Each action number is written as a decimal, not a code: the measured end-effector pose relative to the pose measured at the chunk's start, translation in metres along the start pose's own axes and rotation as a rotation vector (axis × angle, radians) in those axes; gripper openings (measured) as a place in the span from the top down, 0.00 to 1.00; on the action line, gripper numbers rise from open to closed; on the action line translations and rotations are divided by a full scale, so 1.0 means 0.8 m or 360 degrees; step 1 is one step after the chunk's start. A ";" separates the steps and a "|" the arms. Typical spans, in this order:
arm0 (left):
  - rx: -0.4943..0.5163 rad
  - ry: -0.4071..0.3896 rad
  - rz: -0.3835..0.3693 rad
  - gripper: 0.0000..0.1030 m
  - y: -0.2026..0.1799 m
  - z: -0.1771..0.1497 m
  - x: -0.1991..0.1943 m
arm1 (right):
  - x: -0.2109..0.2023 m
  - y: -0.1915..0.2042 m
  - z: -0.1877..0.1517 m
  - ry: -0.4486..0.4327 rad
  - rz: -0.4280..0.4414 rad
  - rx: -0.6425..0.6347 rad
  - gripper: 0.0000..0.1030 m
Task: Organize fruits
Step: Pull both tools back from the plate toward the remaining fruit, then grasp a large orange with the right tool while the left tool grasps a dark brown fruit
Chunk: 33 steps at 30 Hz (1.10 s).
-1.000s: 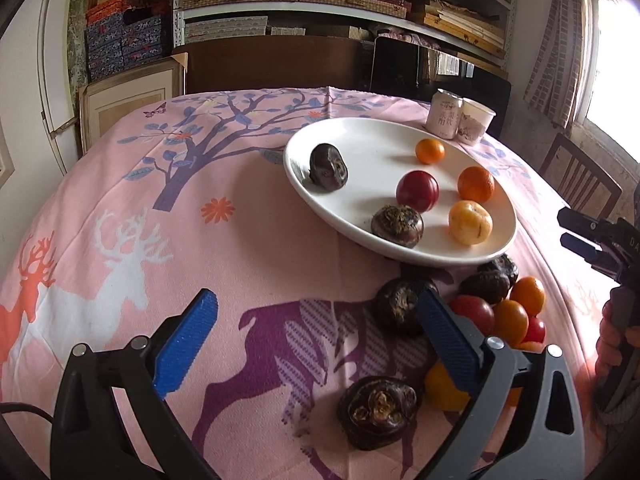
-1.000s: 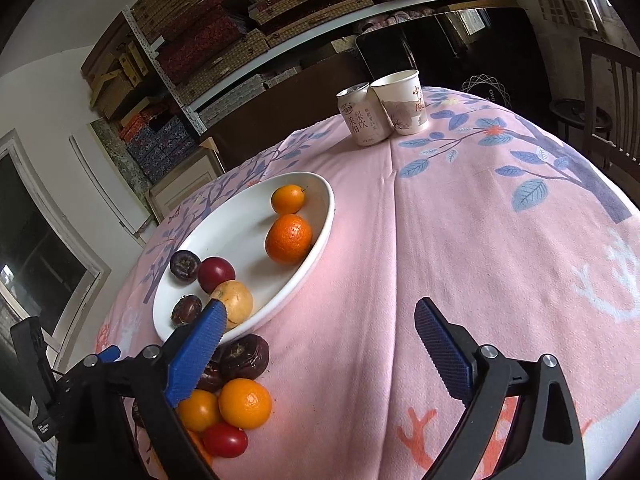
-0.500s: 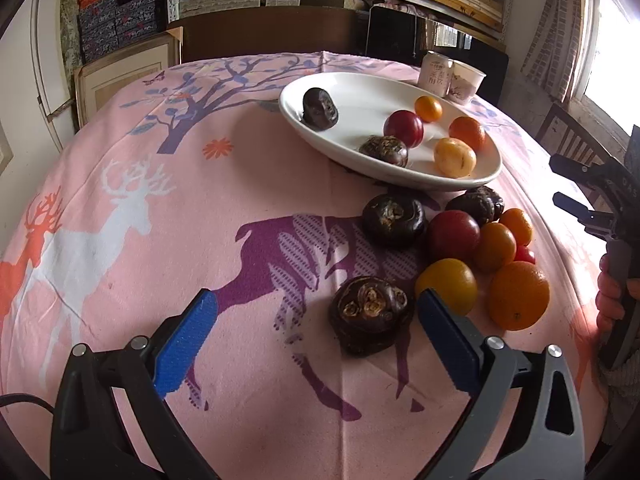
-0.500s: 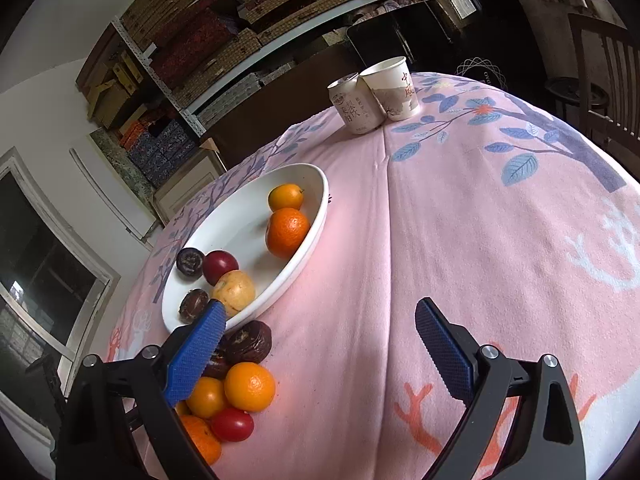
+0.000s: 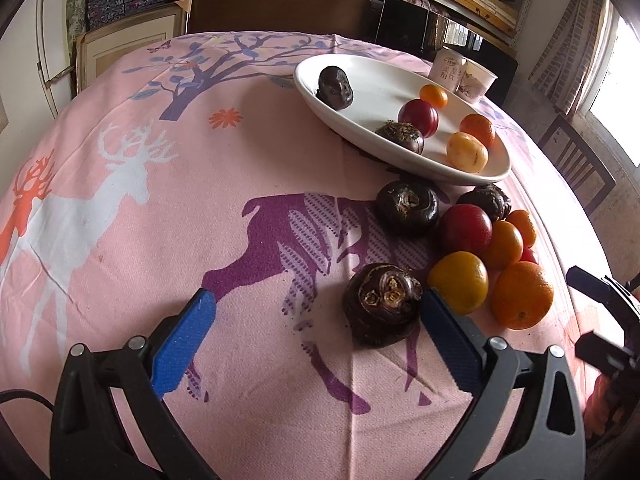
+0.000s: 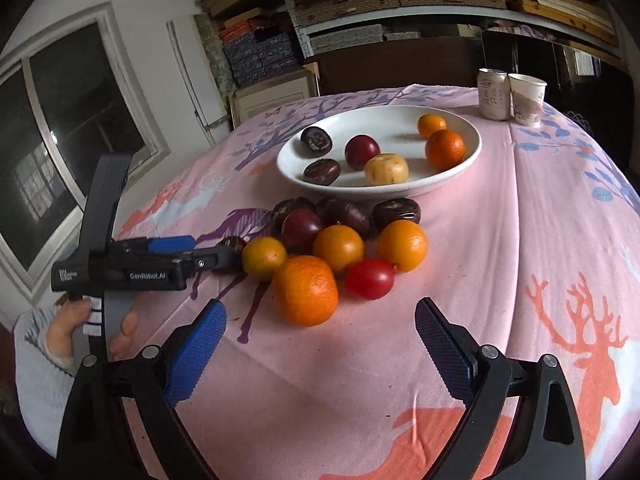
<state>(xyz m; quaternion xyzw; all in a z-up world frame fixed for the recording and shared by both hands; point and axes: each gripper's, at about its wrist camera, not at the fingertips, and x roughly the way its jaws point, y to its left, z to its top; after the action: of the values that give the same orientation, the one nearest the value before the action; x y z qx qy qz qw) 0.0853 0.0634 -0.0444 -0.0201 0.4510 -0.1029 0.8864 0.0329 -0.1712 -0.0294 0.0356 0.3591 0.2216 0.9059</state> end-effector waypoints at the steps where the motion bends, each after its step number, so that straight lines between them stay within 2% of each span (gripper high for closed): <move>1: -0.0001 0.0000 0.0000 0.04 0.000 0.000 0.000 | 0.001 0.008 0.000 -0.0001 -0.0027 -0.0038 0.08; 3: 0.0000 0.0000 0.0000 0.04 0.000 0.000 0.000 | 0.007 0.020 0.000 0.0022 -0.0040 -0.0069 0.12; 7: 0.0000 0.0000 0.0000 0.04 0.000 0.000 0.000 | 0.030 0.027 0.003 0.0145 -0.0008 -0.0031 0.36; 12: 0.0000 0.0000 -0.0001 0.04 0.000 0.000 0.000 | 0.042 0.017 0.009 0.0169 -0.0001 0.0094 0.36; 14: 0.0001 -0.0001 0.0000 0.04 0.000 0.000 0.000 | 0.058 0.001 0.011 0.0241 0.0100 0.0214 0.38; 15: 0.0002 -0.0001 -0.0001 0.04 0.000 0.000 0.000 | 0.056 -0.007 0.013 0.0211 0.0150 0.0275 0.41; 16: 0.0005 0.0000 0.0000 0.04 0.000 0.000 0.000 | 0.059 -0.014 0.014 0.0220 0.0151 0.0312 0.54; 17: 0.0012 0.0001 0.0003 0.04 -0.002 0.000 0.000 | 0.058 -0.021 0.014 0.0211 0.0178 0.0359 0.56; 19: 0.0044 0.0010 0.0020 0.04 -0.007 -0.001 0.001 | 0.054 -0.030 0.011 0.0194 0.0244 0.0418 0.57; 25: 0.0161 0.0014 0.0030 0.04 -0.026 -0.003 0.002 | 0.046 -0.038 0.005 0.0173 0.0281 0.0450 0.57; 28: 0.0174 0.0009 0.0036 0.22 -0.028 -0.004 0.001 | 0.048 -0.038 0.006 0.0181 0.0277 0.0451 0.57; 29: 0.0190 0.0000 0.0011 0.29 -0.030 -0.004 0.000 | 0.050 -0.039 0.006 0.0182 0.0277 0.0451 0.57; 31: 0.0232 -0.0003 0.0001 0.37 -0.038 -0.005 0.000 | 0.050 -0.039 0.006 0.0181 0.0278 0.0452 0.57; 33: 0.0271 -0.0004 -0.0042 0.51 -0.044 -0.005 0.000 | 0.050 -0.039 0.006 0.0181 0.0279 0.0453 0.57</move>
<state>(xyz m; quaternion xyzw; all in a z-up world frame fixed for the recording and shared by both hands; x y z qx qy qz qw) 0.0761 0.0293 -0.0420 0.0494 0.4392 -0.1524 0.8840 0.0737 -0.1817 -0.0582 0.1819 0.4330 0.2482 0.8472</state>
